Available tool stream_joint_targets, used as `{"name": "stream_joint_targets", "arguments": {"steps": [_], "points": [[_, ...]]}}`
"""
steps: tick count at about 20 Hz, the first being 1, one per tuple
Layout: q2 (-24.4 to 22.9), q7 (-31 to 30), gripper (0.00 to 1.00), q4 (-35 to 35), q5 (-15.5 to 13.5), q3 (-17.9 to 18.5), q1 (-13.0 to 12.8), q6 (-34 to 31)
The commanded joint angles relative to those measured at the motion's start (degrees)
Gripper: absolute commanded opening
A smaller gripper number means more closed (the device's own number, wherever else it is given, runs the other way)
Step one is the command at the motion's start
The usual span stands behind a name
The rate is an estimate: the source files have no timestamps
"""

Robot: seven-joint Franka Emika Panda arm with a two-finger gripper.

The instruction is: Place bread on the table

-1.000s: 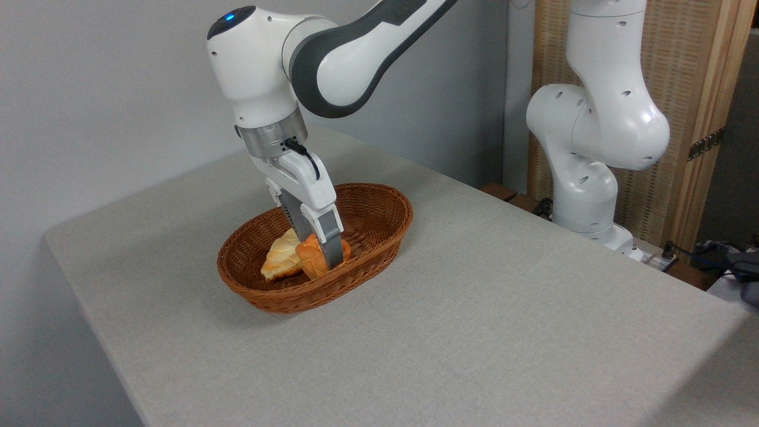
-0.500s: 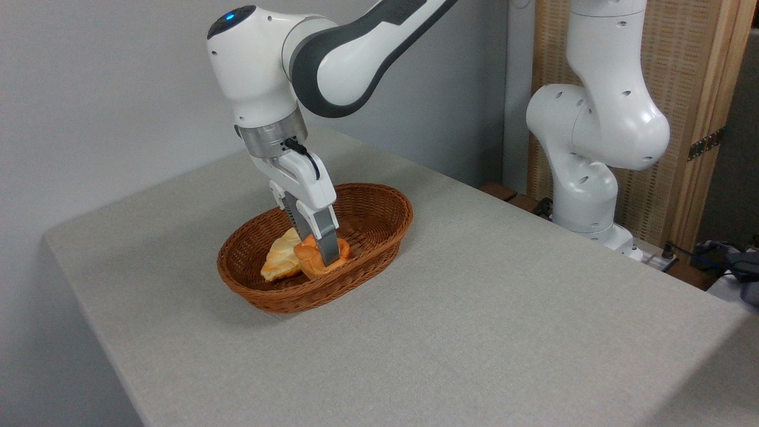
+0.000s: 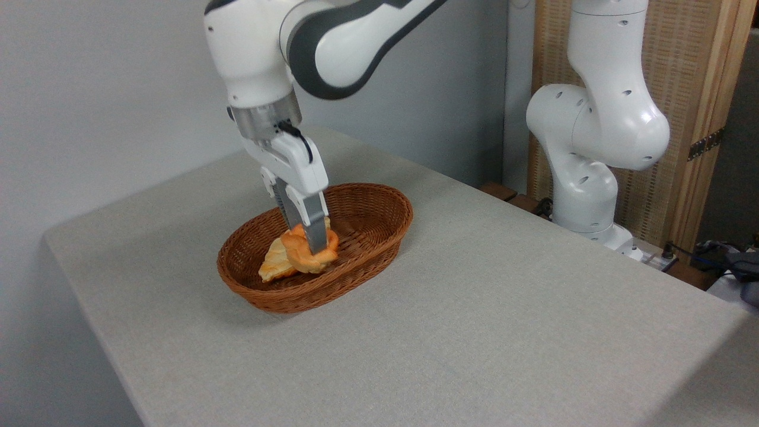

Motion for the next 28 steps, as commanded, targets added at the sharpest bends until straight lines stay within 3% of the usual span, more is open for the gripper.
{"name": "stream_joint_targets", "arguments": {"steps": [1, 8, 13, 15, 16, 20, 28], "points": [[-2.31, 0.26, 0.42, 2.14, -1.6, 1.03, 0.19, -2.5], [-2.58, 1.05, 0.46, 4.25, -1.52, 9.46, 0.2, -3.47], [-1.96, 3.6, 0.56, 4.17, -1.25, 15.96, 0.2, -3.47], [-1.35, 4.57, 0.72, 3.82, -1.17, 17.2, 0.28, -3.47], [-0.21, 5.01, 1.0, 3.64, -0.82, 18.16, 0.28, -3.47], [1.81, 5.45, 1.0, 3.64, -0.73, 20.36, 0.28, -3.38], [3.75, 5.54, 1.0, 3.73, 1.3, 20.28, 0.2, -2.94]]}}
